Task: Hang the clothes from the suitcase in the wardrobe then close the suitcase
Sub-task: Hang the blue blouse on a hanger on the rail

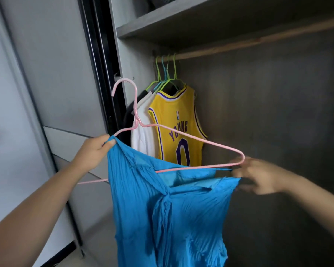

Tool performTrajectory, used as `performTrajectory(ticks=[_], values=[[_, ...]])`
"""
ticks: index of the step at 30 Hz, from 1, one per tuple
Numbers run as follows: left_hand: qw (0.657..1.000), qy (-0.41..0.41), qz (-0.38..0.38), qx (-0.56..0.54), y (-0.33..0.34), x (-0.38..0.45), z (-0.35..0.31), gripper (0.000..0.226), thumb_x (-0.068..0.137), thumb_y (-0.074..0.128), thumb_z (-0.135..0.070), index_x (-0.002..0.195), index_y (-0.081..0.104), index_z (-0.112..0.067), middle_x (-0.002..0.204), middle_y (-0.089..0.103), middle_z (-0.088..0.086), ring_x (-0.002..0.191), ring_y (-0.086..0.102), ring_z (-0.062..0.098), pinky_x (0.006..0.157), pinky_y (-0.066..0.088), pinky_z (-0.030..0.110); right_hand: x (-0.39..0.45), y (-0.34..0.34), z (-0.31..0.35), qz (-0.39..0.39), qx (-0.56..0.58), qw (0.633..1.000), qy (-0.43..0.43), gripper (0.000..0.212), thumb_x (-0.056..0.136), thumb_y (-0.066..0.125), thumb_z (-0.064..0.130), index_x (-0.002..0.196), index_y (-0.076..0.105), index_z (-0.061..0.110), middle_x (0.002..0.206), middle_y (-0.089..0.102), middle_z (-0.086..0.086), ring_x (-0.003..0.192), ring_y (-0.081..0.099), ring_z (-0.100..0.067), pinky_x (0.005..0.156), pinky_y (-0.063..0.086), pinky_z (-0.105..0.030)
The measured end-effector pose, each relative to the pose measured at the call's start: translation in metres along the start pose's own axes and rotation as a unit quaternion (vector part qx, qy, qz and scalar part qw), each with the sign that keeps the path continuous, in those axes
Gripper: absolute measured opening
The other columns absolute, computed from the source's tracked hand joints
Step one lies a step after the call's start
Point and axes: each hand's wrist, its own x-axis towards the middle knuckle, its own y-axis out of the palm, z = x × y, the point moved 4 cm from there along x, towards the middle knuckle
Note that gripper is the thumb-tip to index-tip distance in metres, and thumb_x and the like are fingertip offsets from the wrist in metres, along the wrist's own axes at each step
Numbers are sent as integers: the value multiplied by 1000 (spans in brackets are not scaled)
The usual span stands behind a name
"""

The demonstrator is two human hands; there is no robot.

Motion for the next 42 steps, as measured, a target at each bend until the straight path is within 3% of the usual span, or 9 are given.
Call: performTrajectory(ticks=[10, 16, 20, 22, 29, 32, 35, 38, 42], values=[[999, -10, 27, -34, 19, -5, -7, 29, 93, 49, -8, 65, 44, -1, 55, 33, -1, 54, 32, 15, 50, 22, 19, -19, -17, -18, 110, 73, 979, 156, 55, 65, 49, 52, 96, 69, 11, 105, 66, -6, 98, 54, -9, 88, 40, -23], [998, -7, 57, -37, 33, -7, -19, 30, 94, 47, -13, 66, 40, -2, 55, 32, 1, 54, 32, 16, 54, 25, 25, -25, -33, -31, 200, 17, 952, 231, 30, 80, 65, 30, 102, 69, 10, 106, 68, -2, 100, 61, -14, 86, 43, -22], [997, -13, 52, -53, 40, -6, -23, 32, 95, 45, -15, 64, 37, -8, 56, 34, 1, 53, 33, 15, 54, 26, 25, -25, -51, -38, 225, 0, 936, 272, 18, 80, 64, 24, 94, 69, 14, 61, 59, 26, 65, 56, 10, 62, 38, -8], [998, -18, 49, -47, 42, -5, -22, 34, 95, 44, -16, 63, 36, -13, 56, 37, 1, 54, 36, 16, 54, 28, 28, -25, -64, -40, 211, -2, 937, 279, 18, 79, 64, 22, 95, 69, 17, 70, 63, 22, 70, 57, 9, 64, 38, -8], [966, 40, 111, 229, 53, -3, -49, 30, 98, 33, -33, 97, 47, -6, 88, 63, 19, 88, 61, 34, 66, 41, 34, -13, -88, -17, 191, -109, 945, 242, 18, 78, 59, 24, 64, 48, 25, 68, 44, 11, 93, 60, -18, 77, 41, -27], [977, 59, 98, 182, 62, -2, -76, 28, 99, 32, -32, 82, 36, -10, 63, 48, 6, 73, 55, 32, 54, 30, 33, 1, -83, 11, 126, -122, 964, 200, 19, 78, 54, 27, 64, 42, 22, 76, 52, 6, 94, 56, -18, 76, 45, -32], [991, 60, 85, 85, 65, 0, -100, 34, 98, 35, -28, 66, 27, -20, 55, 35, 0, 52, 39, 21, 46, 20, 29, 12, -83, 27, 45, -167, 960, 219, 22, 83, 50, 31, 101, 51, 18, 102, 60, -1, 103, 53, -19, 74, 42, -29], [994, 58, 93, -9, 65, 0, -110, 11, 98, 37, -24, 87, 35, -21, 57, 40, 1, 50, 37, 14, 48, 24, 28, 1, -85, 26, -40, -177, 950, 253, 51, 84, 58, 29, 129, 37, 16, 110, 56, -3, 105, 54, -25, 73, 46, -31], [990, 85, 84, -71, 56, 4, -124, 14, 97, 41, -19, 84, 44, -22, 56, 40, -1, 47, 36, 8, 47, 26, 21, -26, -97, -4, -197, -145, 922, 300, 67, 67, 79, 27, 123, 51, 5, 106, 58, -12, 99, 58, -38, 77, 52, -43]])
